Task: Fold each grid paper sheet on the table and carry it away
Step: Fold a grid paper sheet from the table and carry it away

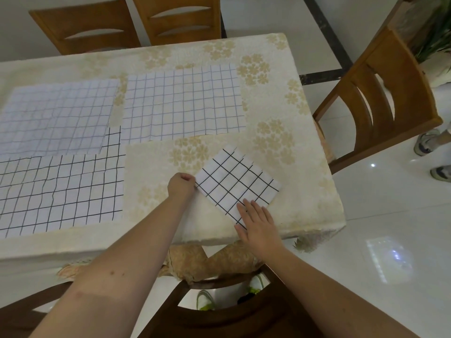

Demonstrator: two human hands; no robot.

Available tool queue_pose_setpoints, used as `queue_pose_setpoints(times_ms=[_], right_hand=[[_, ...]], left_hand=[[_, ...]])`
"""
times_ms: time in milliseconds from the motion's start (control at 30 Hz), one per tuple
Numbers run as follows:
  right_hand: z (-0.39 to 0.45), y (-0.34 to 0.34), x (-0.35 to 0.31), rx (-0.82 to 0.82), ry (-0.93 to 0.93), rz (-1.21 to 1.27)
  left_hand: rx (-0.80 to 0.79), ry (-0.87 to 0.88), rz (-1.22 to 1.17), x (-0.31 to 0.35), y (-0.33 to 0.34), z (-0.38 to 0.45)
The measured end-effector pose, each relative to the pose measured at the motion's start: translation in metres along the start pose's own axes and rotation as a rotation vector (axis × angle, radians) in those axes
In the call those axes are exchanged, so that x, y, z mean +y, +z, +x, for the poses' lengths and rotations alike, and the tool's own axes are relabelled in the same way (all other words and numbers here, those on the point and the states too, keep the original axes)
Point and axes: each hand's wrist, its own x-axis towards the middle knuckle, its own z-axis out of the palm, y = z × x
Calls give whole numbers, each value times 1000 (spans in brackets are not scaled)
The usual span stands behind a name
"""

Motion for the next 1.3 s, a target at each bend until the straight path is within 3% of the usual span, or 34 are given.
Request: queue_pose_setpoints(times_ms=[167,567,833,1067,1300], right_hand=[[2,-1,-5,2,-16,13],[22,2,-39,-44,-65,-20],[28,-2,-42,-12,-5,38],[17,-22,-18,234,276,212],[0,-18,4,173,338,203]], left_hand=[[24,105,-50,-9,-9,-11],[43,160,-167,-35,-65,-42],[-93,363,-98,-30,-67,-87],[-285,523,40,-32,-36,-119],[-373,550,226,-43,1,-127]])
